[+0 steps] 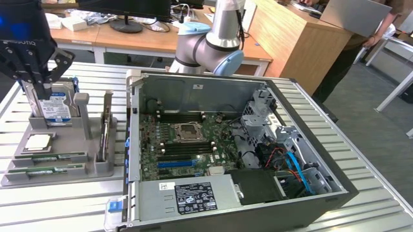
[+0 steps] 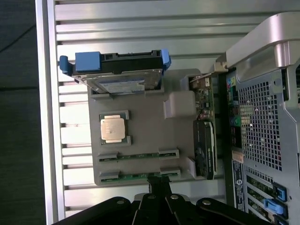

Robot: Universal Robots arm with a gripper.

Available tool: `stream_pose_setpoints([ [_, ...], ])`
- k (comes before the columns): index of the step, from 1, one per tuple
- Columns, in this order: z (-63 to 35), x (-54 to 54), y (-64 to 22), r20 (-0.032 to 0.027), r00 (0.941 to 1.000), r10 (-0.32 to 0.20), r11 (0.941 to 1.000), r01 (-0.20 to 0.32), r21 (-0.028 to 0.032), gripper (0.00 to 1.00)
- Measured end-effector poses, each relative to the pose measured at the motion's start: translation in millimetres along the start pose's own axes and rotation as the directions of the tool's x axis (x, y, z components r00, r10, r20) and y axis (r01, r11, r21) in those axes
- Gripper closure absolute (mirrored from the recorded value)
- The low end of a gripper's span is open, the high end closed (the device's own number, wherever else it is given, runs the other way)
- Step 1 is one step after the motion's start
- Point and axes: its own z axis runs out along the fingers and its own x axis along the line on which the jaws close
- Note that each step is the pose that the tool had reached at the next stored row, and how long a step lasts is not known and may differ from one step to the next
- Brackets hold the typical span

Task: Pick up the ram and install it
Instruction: 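Reach for the ram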

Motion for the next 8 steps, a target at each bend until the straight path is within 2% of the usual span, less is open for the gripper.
stream_pose_setpoints([
  [8,-0.4,-0.7,-9.2,-0.0001,1.0000,0.000,1.0000,0.000,0.0000,0.90],
])
